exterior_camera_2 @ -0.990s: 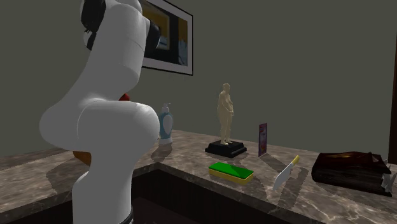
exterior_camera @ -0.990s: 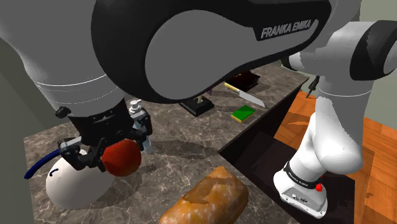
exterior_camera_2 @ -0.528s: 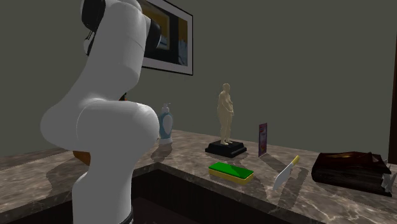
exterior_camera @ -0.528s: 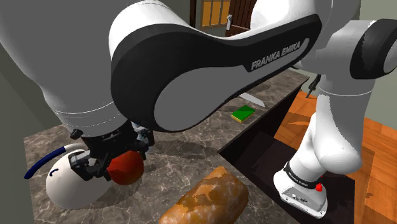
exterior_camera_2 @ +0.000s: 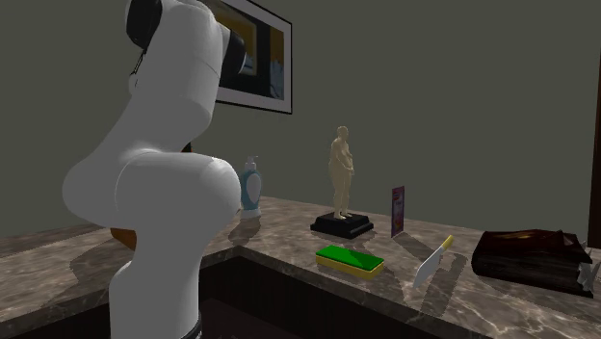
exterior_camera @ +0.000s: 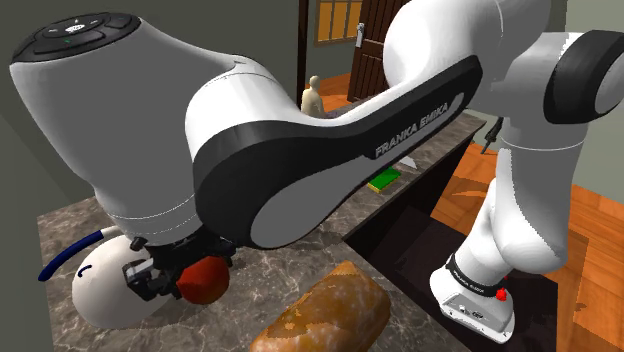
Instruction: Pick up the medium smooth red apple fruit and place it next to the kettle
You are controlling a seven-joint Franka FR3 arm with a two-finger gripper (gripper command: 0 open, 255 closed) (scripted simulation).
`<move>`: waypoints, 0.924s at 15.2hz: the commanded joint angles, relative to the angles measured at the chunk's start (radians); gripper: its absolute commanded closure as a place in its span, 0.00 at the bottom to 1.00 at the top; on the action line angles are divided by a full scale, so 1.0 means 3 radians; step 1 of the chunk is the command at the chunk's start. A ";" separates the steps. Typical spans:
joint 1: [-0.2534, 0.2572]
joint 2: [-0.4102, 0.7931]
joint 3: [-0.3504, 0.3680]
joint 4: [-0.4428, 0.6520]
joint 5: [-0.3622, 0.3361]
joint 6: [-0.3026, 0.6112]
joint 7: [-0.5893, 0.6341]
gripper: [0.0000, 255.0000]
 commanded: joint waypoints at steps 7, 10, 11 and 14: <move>-0.0023 0.0049 -0.0032 -0.0308 -0.0065 0.0332 0.0078 1.00; -0.0020 0.0086 -0.0050 -0.0400 -0.0104 0.0446 0.0112 1.00; -0.0018 0.0099 -0.0057 -0.0429 -0.0118 0.0483 0.0124 1.00; -0.0009 0.0144 -0.0081 -0.0509 -0.0164 0.0592 0.0162 1.00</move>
